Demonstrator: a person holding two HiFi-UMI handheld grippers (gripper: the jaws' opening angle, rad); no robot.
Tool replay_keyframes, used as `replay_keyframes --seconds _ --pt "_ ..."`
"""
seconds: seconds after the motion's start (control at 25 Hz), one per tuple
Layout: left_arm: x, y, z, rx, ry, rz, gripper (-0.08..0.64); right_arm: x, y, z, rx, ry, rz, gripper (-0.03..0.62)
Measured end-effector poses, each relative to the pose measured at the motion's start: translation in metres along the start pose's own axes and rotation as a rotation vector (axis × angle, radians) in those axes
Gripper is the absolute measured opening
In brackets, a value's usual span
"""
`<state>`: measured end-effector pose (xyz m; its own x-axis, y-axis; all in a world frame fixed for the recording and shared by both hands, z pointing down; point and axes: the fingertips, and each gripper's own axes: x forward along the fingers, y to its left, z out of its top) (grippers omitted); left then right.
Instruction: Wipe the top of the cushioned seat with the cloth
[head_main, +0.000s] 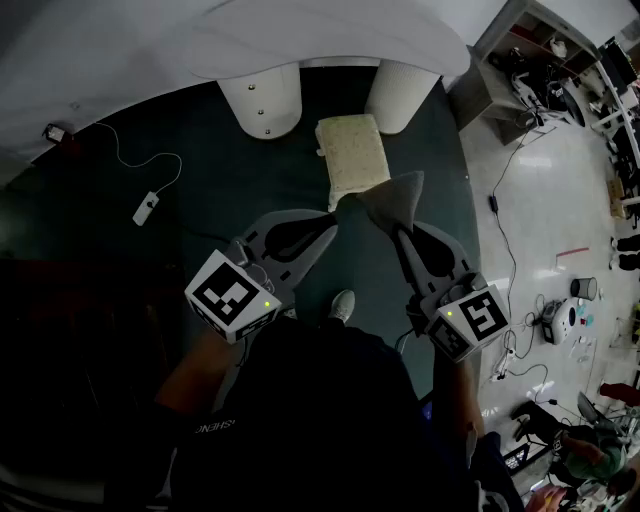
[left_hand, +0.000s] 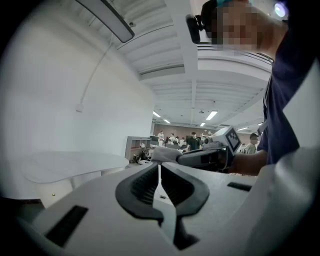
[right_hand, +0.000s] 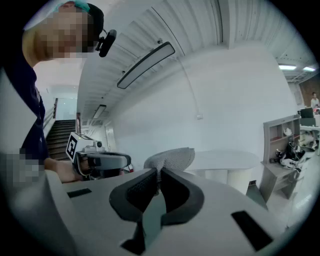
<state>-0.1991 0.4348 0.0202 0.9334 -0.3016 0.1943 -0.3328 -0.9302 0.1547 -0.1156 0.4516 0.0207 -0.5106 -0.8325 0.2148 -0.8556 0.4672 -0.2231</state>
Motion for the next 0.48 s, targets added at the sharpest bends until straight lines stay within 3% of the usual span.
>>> replay_keyframes --seconds 0.48 --pt "0.033 -0.020 -0.014 -0.005 0.022 0.039 0.020 -0.026 -0.034 -0.009 -0.009 -0.016 0.021 0.040"
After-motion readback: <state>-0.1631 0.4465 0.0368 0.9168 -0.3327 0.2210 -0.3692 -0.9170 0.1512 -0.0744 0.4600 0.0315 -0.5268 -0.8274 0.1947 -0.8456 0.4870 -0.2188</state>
